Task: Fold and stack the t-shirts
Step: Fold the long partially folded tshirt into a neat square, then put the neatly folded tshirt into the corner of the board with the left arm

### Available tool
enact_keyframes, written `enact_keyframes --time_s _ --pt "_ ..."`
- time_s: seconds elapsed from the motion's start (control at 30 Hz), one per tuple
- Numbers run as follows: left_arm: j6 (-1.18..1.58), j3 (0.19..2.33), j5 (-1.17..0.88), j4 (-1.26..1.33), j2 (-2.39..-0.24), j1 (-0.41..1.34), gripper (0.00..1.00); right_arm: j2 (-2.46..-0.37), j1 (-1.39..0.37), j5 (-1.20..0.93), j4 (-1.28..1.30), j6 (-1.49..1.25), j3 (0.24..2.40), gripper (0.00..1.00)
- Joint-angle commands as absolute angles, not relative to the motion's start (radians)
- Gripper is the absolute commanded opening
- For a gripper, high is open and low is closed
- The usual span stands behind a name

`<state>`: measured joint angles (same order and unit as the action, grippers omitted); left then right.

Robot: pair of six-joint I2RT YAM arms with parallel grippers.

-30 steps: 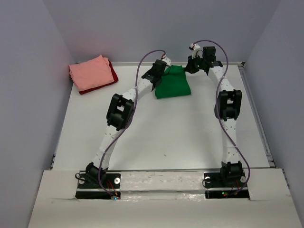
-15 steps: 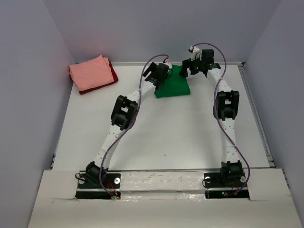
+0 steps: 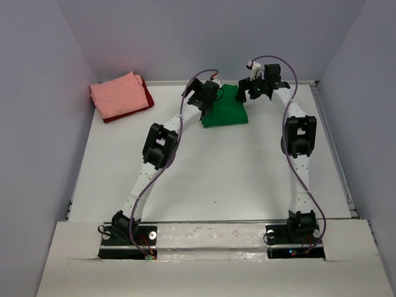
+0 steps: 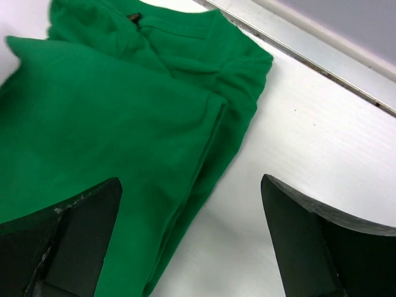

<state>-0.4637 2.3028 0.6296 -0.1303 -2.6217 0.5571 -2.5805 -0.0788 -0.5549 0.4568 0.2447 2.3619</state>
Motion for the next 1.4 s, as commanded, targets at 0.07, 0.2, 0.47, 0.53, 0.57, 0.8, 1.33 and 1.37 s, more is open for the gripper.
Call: enact_keyframes --time_s 0.07,0.2,0.47,0.53,0.57,0.8,1.33,1.37 --pt "-0.463 2.206 0.657 -0.101 -2.222 0.565 0.99 -2.294 -0.075 -0.571 0.443 0.299 2.245 1.0" --pt "-0.434 2.09 0.559 -0.143 -2.07 0.568 0.99 -2.235 -0.084 -0.6 0.532 0.339 2.259 1.0" --pt "-0.359 1.798 0.307 -0.249 -1.915 0.545 0.99 -2.267 -0.143 -0.687 0.825 0.426 2.306 1.0" --pt "-0.345 1.697 0.226 -0.23 -1.876 0.54 0.99 -2.289 -0.143 -0.724 0.85 0.422 2.302 1.0" --pt "-0.342 1.672 0.203 -0.226 -1.856 0.541 0.99 -2.299 -0.153 -0.726 0.856 0.417 2.309 1.0" --pt "-0.357 1.625 0.152 -0.236 -1.833 0.543 0.99 -2.436 -0.172 -0.681 0.905 0.413 2.43 1.0" --pt "-0.37 1.609 0.141 -0.232 -1.835 0.541 0.99 -2.505 -0.213 -0.63 0.778 0.4 2.478 1.0" --pt "-0.368 1.615 0.138 -0.235 -1.844 0.541 0.99 -2.499 -0.213 -0.629 0.76 0.402 2.456 1.0"
